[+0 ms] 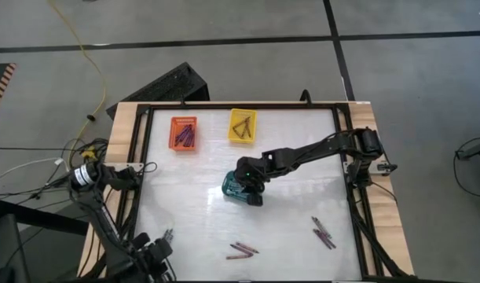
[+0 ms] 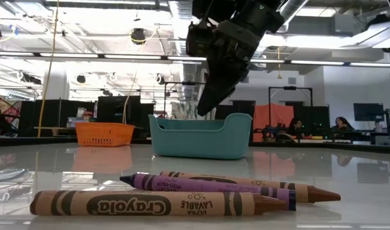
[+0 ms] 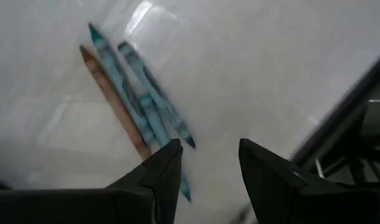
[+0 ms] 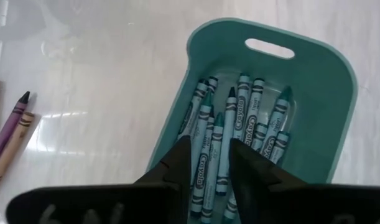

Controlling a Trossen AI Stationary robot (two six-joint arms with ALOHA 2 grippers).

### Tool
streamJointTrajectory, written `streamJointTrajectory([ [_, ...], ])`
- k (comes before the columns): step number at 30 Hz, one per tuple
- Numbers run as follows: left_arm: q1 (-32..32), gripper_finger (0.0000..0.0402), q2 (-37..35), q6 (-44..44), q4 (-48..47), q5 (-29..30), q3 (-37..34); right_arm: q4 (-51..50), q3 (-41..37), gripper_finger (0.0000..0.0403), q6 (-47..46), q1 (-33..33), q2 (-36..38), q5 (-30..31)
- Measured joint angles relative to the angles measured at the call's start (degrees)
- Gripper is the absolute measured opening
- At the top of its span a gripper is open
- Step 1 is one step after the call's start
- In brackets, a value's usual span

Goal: Sort crayons
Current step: Put the blue crayon into the blue bin

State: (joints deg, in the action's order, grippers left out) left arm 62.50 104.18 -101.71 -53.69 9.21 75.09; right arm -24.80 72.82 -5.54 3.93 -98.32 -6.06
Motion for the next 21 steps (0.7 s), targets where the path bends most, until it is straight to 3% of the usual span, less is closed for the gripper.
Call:
streamJointTrajectory([
  [7, 4.9, 0.0151, 0.0, -9.9, 0.3, -7.1, -0.2, 0.0, 0.0, 0.0102, 1.6, 1.0, 0.0, 0.0],
  [11, 6.7, 0.0151, 0.0, -14.7, 2.1, -7.4, -1.8, 0.2, 0.0, 0.0102, 2.1, 1.3, 0.0, 0.0],
  [14, 7.0, 0.0151, 0.0, -15.2, 3.7, -4.1, -2.9, 0.4, 0.0, 0.0102, 2.5, 1.4, 0.0, 0.0],
  [21, 6.1, 0.0151, 0.0, -16.8, 6.6, -5.5, -8.2, 0.5, 0.0, 0.0102, 2.6, 1.3, 0.0, 0.0],
])
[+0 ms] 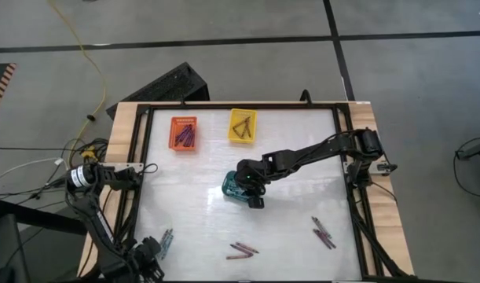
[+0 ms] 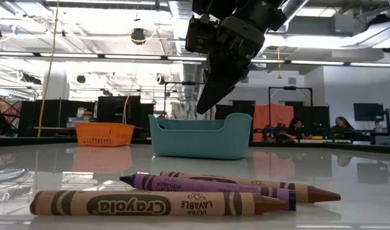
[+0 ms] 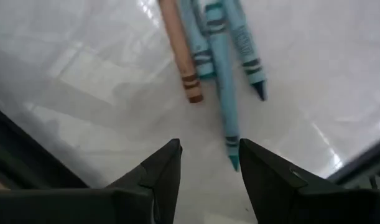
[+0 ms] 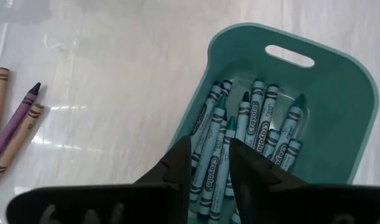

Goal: Sort crayons
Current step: Put the blue crayon into the blue bin

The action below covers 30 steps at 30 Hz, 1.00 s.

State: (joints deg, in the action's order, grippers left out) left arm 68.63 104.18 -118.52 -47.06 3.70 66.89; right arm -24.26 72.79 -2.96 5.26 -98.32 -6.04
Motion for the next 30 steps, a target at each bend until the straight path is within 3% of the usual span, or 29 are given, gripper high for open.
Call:
streamJointTrajectory([
  [5, -0.4, 0.0151, 0.0, -0.7, 6.2, -0.2, -2.9, -0.1, 0.0, 0.0102, 0.0, 0.0, 0.0, 0.0],
  [12, -0.4, 0.0143, -0.1, -1.3, 6.1, 0.7, -3.3, -0.1, 0.0, 0.0102, 0.0, 0.0, 0.0, 0.0],
  [23, -0.4, 0.0026, -0.1, 2.6, 8.0, 1.2, -3.4, 0.0, 0.0, 0.0102, 0.2, 0.0, 0.0, 0.0],
  [30, -0.5, 0.0005, -0.1, 4.9, 10.3, 1.6, -3.4, 0.0, 0.0, 0.0102, 0.3, 0.0, 0.0, 0.0],
])
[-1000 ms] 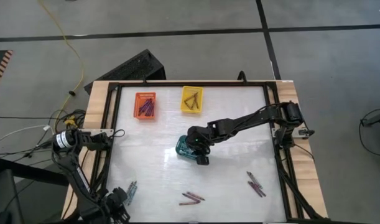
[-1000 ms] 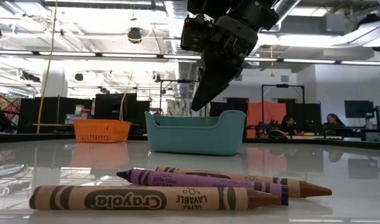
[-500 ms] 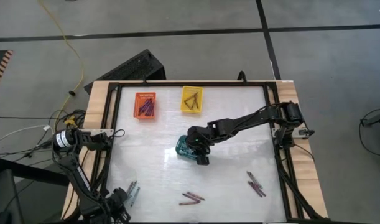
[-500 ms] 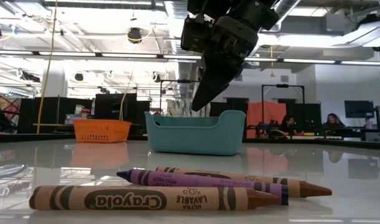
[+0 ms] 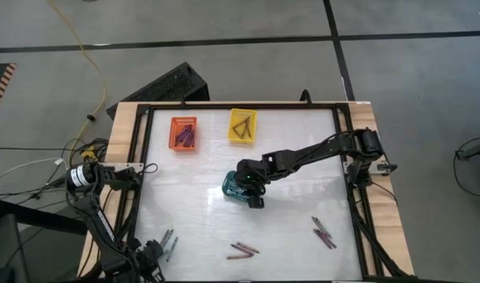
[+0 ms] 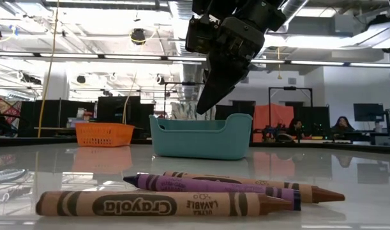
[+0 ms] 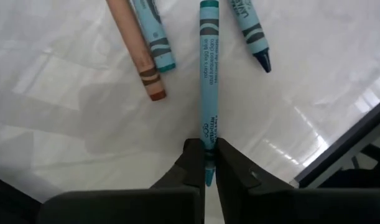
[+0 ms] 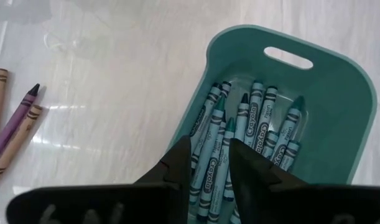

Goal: Sort crayons
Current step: Put the blue crayon into the blue bin

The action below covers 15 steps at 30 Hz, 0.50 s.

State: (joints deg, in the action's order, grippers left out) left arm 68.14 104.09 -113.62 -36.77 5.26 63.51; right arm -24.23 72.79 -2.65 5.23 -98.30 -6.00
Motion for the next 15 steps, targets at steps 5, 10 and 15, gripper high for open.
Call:
streamJointTrajectory([
  [5, 0.0, 0.0005, 0.0, -0.9, 0.8, 0.0, 0.0, 0.0, 0.0, 0.0102, 0.2, 0.0, 0.0, 0.0],
  [10, 0.0, 0.0005, 0.0, -1.3, 0.9, 0.2, 0.0, 0.0, 0.0, 0.0102, 0.7, 0.0, 0.0, 0.0],
  [15, 0.0, 0.0005, 0.1, -1.6, 0.2, 0.6, 0.4, 0.0, 0.0, 0.0102, 1.2, 0.0, 0.0, 0.0],
])
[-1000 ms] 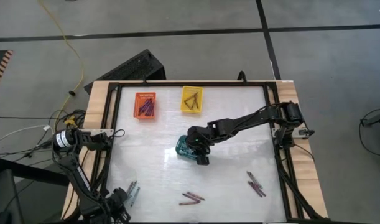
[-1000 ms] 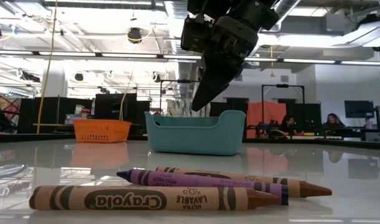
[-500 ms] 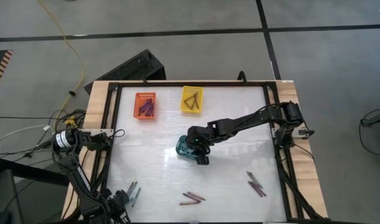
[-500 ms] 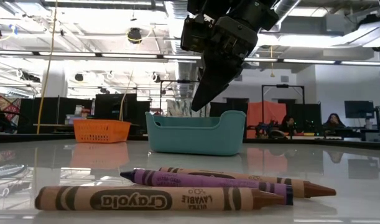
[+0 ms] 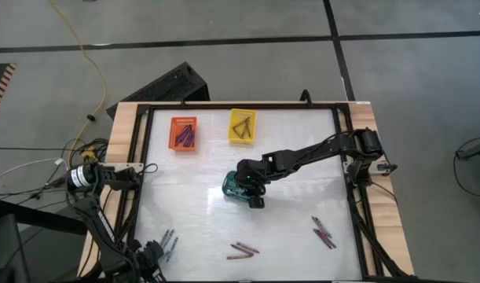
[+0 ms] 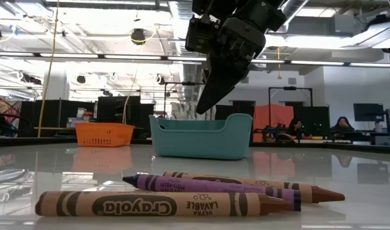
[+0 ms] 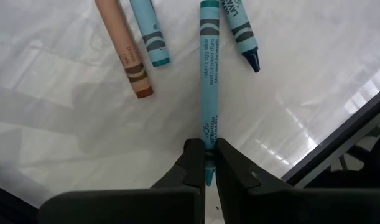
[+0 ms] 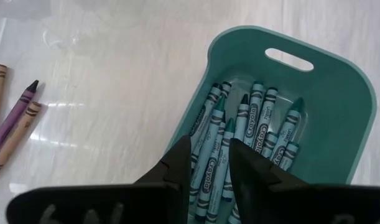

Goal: Sort crayons
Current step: Put the blue crayon into the blue bin

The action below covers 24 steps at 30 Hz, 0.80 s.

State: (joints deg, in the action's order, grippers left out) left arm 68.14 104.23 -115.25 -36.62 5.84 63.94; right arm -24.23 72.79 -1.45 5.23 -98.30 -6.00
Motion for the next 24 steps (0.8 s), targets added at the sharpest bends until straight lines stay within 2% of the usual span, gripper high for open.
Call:
streamJointTrajectory([
  [10, 0.0, 0.0004, 0.0, -0.2, -6.5, 1.0, 3.5, 0.0, 0.0, 0.0102, 0.0, 0.0, 0.0, 0.0],
  [16, 0.0, 0.0004, 0.0, -0.7, -13.8, 1.4, 6.3, -0.4, 0.0, 0.0102, 0.0, 0.0, 0.0, 0.0],
  [24, -1.3, 0.0004, -1.5, 0.5, -21.4, 12.3, 7.7, -1.8, 0.0, 0.0102, 3.7, 3.3, -0.2, 0.0],
])
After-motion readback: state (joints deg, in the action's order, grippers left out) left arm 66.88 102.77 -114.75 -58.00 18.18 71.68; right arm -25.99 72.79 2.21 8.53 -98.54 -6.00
